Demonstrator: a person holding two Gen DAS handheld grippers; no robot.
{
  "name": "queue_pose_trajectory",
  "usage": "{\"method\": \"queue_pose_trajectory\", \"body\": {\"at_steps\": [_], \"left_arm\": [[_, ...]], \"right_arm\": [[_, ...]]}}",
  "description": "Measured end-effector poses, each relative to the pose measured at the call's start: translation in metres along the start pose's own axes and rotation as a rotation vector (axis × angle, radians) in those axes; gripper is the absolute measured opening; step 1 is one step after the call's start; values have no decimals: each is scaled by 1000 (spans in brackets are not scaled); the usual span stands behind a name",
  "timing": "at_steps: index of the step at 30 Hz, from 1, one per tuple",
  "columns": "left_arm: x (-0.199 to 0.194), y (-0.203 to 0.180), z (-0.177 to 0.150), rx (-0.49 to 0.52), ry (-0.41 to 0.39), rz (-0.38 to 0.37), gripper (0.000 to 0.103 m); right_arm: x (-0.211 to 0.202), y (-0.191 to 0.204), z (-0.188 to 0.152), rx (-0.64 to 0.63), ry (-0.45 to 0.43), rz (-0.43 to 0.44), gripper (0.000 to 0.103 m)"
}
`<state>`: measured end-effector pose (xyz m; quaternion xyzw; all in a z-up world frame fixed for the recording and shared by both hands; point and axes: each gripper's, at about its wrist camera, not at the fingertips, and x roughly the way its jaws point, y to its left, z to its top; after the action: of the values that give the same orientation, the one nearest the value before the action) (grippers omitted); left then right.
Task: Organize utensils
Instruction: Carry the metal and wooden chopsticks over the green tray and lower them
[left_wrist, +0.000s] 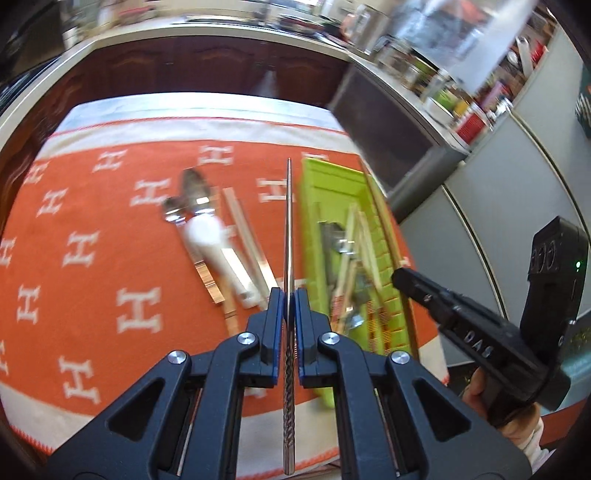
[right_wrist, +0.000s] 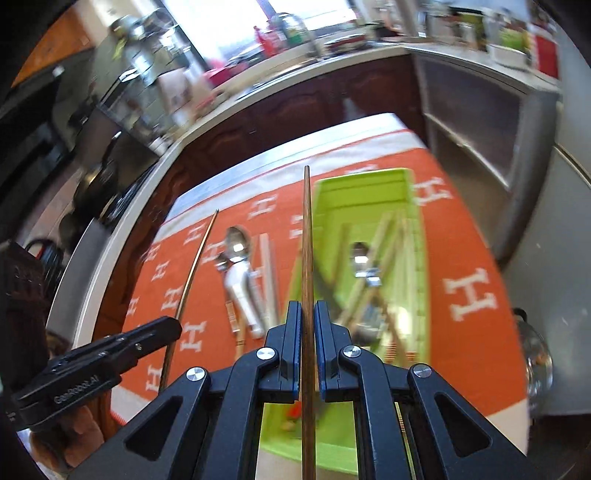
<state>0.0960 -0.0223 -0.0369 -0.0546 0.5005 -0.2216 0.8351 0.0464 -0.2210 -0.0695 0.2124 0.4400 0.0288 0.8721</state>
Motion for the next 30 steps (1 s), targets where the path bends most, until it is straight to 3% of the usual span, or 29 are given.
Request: {"method": "queue_pose_trajectory", "body": {"at_steps": [6, 12, 22, 30], "left_arm": [[37, -49, 18, 54, 35, 10, 4], [69, -59, 30, 14, 54, 26, 4], [79, -46, 26, 4, 80, 45, 4], [62, -29, 7, 15, 74, 135, 4]], "right_arm": [[-6, -41, 3, 55, -7, -22, 6], [10, -53, 8, 83, 6, -28, 7], [39, -56, 10, 105, 40, -33, 10], [42, -39, 1, 51, 59, -37, 10]]}}
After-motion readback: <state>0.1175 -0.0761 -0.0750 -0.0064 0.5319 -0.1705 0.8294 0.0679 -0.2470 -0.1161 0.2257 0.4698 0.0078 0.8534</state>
